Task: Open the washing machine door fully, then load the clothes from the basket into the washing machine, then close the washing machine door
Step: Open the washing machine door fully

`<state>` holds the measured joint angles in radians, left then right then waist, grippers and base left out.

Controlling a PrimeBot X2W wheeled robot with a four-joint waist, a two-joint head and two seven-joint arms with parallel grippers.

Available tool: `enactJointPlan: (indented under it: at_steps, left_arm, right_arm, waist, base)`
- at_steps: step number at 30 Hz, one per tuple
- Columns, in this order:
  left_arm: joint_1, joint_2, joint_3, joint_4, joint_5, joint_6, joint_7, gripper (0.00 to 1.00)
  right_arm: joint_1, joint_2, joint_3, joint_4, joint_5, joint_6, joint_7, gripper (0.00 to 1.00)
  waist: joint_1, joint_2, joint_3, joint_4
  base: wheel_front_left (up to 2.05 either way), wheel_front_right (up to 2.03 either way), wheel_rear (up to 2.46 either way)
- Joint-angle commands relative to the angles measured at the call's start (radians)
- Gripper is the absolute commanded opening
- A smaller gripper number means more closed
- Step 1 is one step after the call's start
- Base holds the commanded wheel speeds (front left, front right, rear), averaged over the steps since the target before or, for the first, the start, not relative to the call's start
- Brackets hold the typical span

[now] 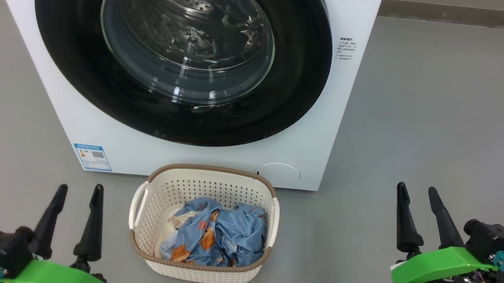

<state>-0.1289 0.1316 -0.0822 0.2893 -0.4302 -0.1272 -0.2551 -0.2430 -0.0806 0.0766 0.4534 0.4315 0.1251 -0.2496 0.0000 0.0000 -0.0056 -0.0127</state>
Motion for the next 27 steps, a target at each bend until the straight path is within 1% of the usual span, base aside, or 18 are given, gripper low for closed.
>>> enactJointPlan:
  at_steps: [1, 27]
  left_arm:
    - [-0.047, 0.020, 0.030, -0.016, -0.004, -0.003, -0.007, 1.00]
    - [-0.047, 0.018, 0.029, -0.018, 0.011, -0.003, -0.007, 1.00]
  right_arm:
    - [-0.037, -0.006, 0.022, -0.020, 0.005, 0.006, -0.012, 1.00]
    - [-0.037, -0.013, 0.023, -0.016, 0.006, 0.006, -0.012, 1.00]
  waist:
    - [0.0000, 0.0000, 0.000, 0.000]
    - [0.0000, 0.0000, 0.008, 0.008]
  base:
    - [0.00, 0.00, 0.00]
    - [0.00, 0.00, 0.00]
